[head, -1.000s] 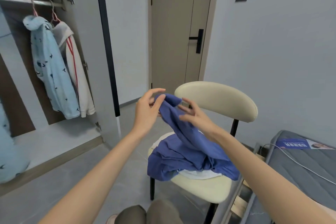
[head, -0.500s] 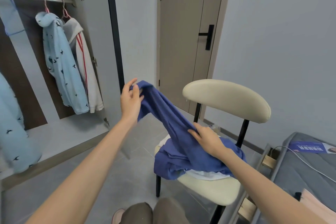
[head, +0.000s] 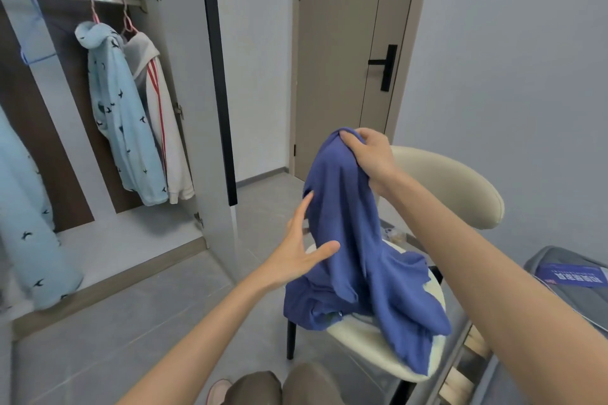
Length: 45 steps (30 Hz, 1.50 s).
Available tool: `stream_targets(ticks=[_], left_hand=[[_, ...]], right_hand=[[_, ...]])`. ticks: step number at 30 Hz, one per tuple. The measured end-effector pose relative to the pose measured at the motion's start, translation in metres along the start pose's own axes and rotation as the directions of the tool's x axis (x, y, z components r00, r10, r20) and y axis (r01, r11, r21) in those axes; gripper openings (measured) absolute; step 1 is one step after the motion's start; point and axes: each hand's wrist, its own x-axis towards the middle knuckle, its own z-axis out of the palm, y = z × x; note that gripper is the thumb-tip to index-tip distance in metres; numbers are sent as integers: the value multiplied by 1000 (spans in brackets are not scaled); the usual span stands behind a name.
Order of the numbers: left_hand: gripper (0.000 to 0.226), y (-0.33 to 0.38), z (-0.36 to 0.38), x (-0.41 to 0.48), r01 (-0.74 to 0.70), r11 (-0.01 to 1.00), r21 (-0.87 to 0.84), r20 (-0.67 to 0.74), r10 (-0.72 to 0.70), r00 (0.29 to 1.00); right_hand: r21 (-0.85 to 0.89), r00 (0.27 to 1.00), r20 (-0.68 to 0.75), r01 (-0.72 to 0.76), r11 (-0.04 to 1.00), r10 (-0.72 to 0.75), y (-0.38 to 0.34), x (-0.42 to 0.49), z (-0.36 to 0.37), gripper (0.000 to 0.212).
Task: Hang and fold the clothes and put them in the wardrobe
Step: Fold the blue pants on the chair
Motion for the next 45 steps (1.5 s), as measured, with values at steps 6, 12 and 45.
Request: stream_targets(ticks=[6,12,45], left_hand=[[75,-4,17,8,-112,986,-122,-99,100,990],[43,3,-3,17,-43,982,-183,-310,-16,951],[75,58,-117,-42,-105,968,-229,-342,21,939]], right_hand=[[281,962,55,-273,920,268,9,5,19,19],[260,930,241,-338,905,278,51,5,5,32],[256,973,213,27,966,-84,-34,-29,91,24]])
